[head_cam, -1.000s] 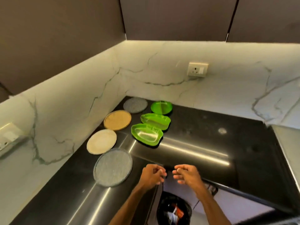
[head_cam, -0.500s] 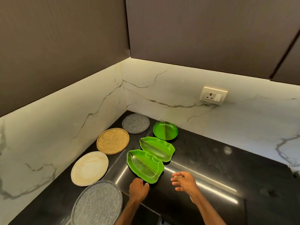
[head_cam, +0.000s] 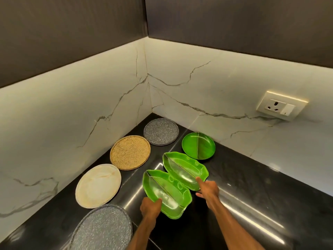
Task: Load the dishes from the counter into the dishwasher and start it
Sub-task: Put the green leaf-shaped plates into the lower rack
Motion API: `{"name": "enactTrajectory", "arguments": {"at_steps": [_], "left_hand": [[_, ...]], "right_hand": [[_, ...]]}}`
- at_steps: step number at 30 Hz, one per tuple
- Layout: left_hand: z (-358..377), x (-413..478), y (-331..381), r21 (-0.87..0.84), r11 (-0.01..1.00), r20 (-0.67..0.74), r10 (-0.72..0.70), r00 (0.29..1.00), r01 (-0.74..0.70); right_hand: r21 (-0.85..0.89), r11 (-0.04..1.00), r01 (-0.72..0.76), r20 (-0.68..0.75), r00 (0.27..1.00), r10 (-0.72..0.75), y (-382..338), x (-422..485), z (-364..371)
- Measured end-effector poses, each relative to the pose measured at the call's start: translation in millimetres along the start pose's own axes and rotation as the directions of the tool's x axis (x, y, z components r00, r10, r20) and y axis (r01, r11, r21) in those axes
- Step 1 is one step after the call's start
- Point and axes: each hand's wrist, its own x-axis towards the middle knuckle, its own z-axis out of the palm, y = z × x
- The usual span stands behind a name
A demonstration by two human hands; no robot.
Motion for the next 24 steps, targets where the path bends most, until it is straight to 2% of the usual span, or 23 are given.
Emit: {"name": "enactTrajectory", "arguments": {"at_steps": [3, 8, 11, 15, 19, 24], "left_hand": [[-24.1, -31.1, 9.4, -0.159, 0.984, 0.071, -0.069, 0.995, 0.08], [-64.6, -68.3, -4.4, -0.391, 0.912, 0.208, -0.045, 0.977, 0.126], [-76.3, -86.9, -11.2, -0.455, 0.88, 0.265, -0.014, 0.964, 0.138], [-77.2, -111.9, -8.0, -0.535, 0.815, 0.37, -0.01, 0.929, 0.222], [-67.6, -145.4, 6.3, -0.54, 0.77, 0.573, 0.04, 0.818, 0.34], [-48.6, -192.1, 17.4, -0.465, 0.804, 0.742, 0.125, 0.659, 0.371]], "right_hand": [[0.024, 0.999, -0.041, 0.016, 0.999, 0.04, -5.5, 6.3, 5.2], [0.149, 0.974, -0.171, 0.233, 0.963, 0.134, -6.6, -12.7, -4.3], [0.278, 0.94, -0.196, 0.275, 0.954, 0.117, 1.9, -44.5, -24.3], [0.42, 0.884, -0.206, 0.278, 0.956, 0.091, 22.2, -106.2, -57.9], [0.478, 0.865, -0.152, 0.253, 0.967, 0.031, 47.0, -171.0, -93.1], [0.501, 0.863, -0.061, 0.185, 0.982, -0.038, 76.9, -237.2, -129.6]]}}
